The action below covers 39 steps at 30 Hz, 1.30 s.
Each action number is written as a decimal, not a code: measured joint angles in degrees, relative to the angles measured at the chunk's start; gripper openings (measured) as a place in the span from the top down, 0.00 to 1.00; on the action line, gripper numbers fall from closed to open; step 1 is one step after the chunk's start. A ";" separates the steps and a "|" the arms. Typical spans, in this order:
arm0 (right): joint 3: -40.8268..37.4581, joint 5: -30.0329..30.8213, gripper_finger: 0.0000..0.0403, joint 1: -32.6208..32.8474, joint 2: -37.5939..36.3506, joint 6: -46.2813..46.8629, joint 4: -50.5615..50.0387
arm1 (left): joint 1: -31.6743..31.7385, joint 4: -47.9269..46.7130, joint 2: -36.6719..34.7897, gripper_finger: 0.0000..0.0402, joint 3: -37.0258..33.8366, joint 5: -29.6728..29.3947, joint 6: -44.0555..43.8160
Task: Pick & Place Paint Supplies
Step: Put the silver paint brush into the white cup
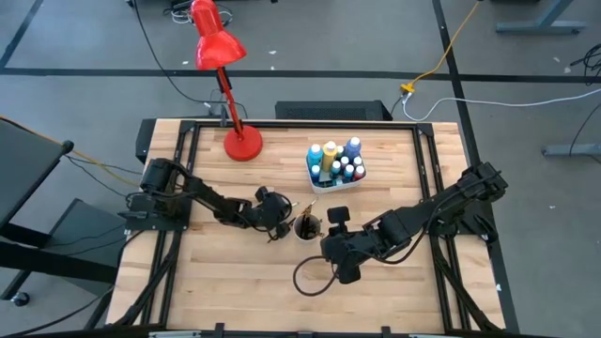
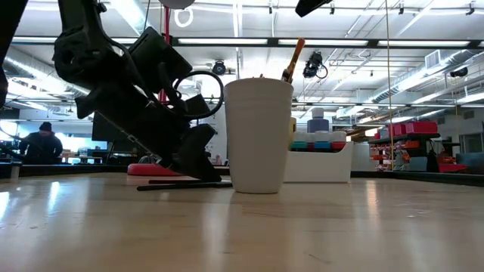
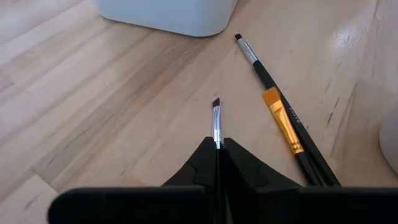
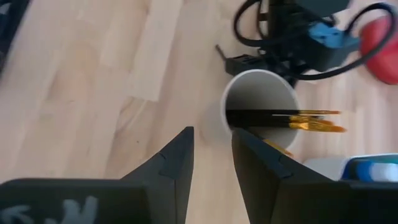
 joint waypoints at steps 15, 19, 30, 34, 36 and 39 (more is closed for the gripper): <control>-6.45 -1.25 0.72 0.64 -0.11 0.85 4.44 | -3.02 -14.89 -16.76 1.00 -0.48 -6.24 1.64; -6.58 -1.37 0.72 0.66 -0.08 2.48 8.20 | -4.05 -18.23 -21.91 0.99 -0.33 -4.45 2.19; -15.83 -4.88 0.72 0.94 0.12 -3.02 29.34 | -3.91 -13.45 -15.11 0.82 -0.20 -3.09 3.05; -18.33 -5.43 0.72 0.94 0.18 -3.06 31.98 | -3.29 -8.66 -9.37 0.74 -0.32 -1.51 3.04; -19.11 -5.45 0.72 0.94 0.14 -3.06 32.81 | -2.72 -8.80 -7.22 0.71 -0.33 -1.49 2.41; -19.26 -5.40 0.72 0.94 0.17 -3.30 32.93 | -0.67 -7.27 -4.74 0.68 0.09 1.10 0.30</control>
